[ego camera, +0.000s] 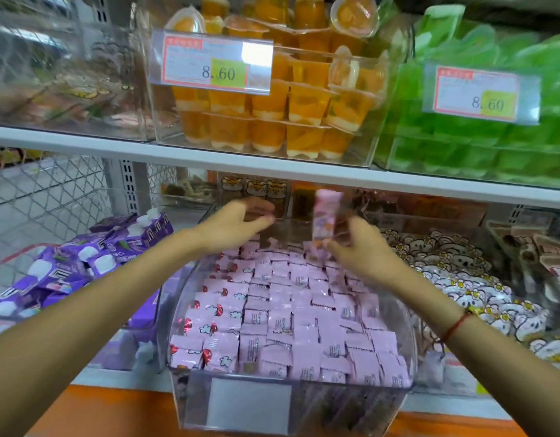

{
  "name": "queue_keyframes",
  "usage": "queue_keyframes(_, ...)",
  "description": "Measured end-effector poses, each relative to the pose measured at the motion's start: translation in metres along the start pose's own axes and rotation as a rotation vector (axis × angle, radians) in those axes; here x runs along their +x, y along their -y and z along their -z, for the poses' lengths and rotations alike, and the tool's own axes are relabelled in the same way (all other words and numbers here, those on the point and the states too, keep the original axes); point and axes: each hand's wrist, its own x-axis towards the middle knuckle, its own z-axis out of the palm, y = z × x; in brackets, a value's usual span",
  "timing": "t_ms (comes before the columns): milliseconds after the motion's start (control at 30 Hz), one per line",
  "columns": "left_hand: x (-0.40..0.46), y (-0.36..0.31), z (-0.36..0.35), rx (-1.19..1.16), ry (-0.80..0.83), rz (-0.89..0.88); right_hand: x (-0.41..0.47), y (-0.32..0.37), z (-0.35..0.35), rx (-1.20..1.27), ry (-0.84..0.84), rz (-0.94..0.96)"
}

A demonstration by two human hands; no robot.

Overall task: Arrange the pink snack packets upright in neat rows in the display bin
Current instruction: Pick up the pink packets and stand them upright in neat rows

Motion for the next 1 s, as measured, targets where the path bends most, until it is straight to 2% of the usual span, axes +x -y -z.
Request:
queue_keyframes(100, 0.028, 0.004, -0.002, 0.304, 0.142, 0.080, 0.025, 0.003, 0.001, 0.421, 0.070, -0.236)
queue_keyframes(167, 0.044, 0.008, -0.013, 0.424, 0.290, 0.109, 0.038, 0.007, -0.005, 0.539, 0.098, -0.298)
queue_keyframes(300, 0.059, 0.020, -0.024, 0.694, 0.426, 0.149, 0.056, 0.009, -0.023, 0.612, 0.092, -0.287)
queue_keyframes(433, 0.060, 0.030, -0.012, 0.786, 0.402, 0.153, 0.068, 0.007, -0.040, 0.745, 0.036, -0.243)
queue_keyframes(567, 0.055, 0.034, 0.002, 0.834, 0.397, 0.139, 0.081, 0.006, -0.050, 0.337, 0.108, -0.100)
queue_keyframes(733, 0.044, 0.038, 0.003, 0.742, 0.390, 0.077, 0.090, 0.004, -0.044, 0.025, 0.311, 0.096)
queue_keyframes(800, 0.043, 0.036, 0.003, 0.701, 0.345, 0.107, 0.088, 0.006, -0.051, -0.061, 0.362, 0.106)
queue_keyframes(933, 0.041, 0.027, -0.002, 0.536, 0.153, 0.078, 0.078, 0.010, -0.066, -0.138, 0.322, 0.032)
queue_keyframes(1000, 0.042, 0.023, -0.004, 0.463, 0.109, 0.045, 0.073, 0.014, -0.057, -0.160, 0.401, 0.010)
